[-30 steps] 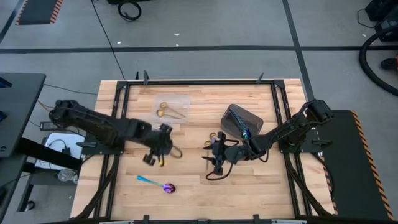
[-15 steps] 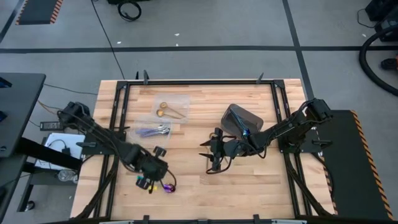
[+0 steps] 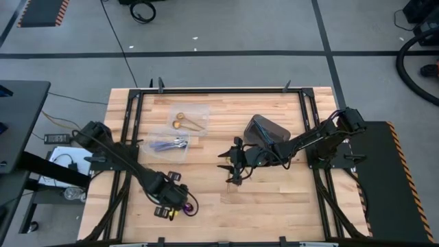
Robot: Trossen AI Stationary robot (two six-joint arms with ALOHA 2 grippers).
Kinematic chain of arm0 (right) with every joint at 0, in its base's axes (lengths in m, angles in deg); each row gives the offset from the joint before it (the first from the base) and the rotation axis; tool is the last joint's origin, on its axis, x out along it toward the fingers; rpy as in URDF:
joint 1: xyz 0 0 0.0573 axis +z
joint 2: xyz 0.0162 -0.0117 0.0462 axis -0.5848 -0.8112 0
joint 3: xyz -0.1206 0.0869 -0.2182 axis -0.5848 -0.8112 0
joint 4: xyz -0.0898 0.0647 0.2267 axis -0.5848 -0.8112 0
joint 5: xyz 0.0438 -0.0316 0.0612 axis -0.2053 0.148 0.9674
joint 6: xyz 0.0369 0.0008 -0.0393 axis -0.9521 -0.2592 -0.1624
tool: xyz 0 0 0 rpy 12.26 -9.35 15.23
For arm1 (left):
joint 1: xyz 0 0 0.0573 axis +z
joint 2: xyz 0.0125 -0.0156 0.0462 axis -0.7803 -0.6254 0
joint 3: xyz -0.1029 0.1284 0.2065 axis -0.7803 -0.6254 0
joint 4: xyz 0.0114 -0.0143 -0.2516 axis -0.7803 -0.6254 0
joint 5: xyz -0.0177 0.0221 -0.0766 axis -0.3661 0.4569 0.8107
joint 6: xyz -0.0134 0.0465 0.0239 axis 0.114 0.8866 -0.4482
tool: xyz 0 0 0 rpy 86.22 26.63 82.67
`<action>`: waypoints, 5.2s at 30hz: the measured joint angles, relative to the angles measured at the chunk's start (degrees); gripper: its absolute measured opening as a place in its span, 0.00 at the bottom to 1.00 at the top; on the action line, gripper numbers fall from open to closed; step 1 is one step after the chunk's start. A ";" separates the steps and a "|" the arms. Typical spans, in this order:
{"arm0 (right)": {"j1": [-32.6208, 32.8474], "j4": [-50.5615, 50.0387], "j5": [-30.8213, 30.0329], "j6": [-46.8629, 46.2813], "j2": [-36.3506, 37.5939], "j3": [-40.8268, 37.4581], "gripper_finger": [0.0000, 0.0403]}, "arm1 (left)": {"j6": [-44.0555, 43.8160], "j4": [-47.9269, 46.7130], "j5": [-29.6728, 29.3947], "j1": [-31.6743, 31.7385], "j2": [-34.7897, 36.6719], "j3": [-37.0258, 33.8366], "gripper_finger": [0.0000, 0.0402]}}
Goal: Sort silverware by color (type)
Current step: Put the purple spoon into the black bin
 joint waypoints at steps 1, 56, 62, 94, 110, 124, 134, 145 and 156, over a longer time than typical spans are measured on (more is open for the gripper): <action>0.01 0.00 0.00 -0.01 0.00 0.00 0.47 | -0.21 -0.16 0.42 -0.02 -0.69 0.52 0.32; 0.60 -0.55 0.07 -1.68 0.00 0.00 0.47 | -0.50 -13.25 -25.17 -9.99 -11.85 11.91 0.00; 0.59 -1.17 0.07 -3.32 0.00 0.00 0.47 | 0.99 -13.08 -28.96 -9.73 -11.79 12.27 0.00; -4.80 -7.44 15.94 -22.72 0.00 0.00 0.47 | 43.19 3.76 -51.13 -4.05 -11.55 12.40 0.00; -12.30 -6.38 34.33 -35.32 0.00 0.00 0.53 | 65.04 19.82 -55.39 -0.45 -11.55 12.41 0.00; -14.03 -3.99 40.97 -41.05 0.00 0.00 0.57 | 83.01 28.12 -57.33 3.21 -11.55 12.40 0.00; -14.02 0.10 40.30 -42.73 0.00 0.00 0.56 | 97.47 37.17 -55.41 5.28 -11.55 12.40 0.00; -14.27 0.72 37.07 -38.62 0.00 0.00 0.42 | 97.82 39.77 -55.18 5.64 -11.50 12.40 0.00; -14.29 1.60 35.56 -38.70 0.00 0.13 0.15 | 97.78 39.66 -54.77 7.53 -11.50 12.40 0.00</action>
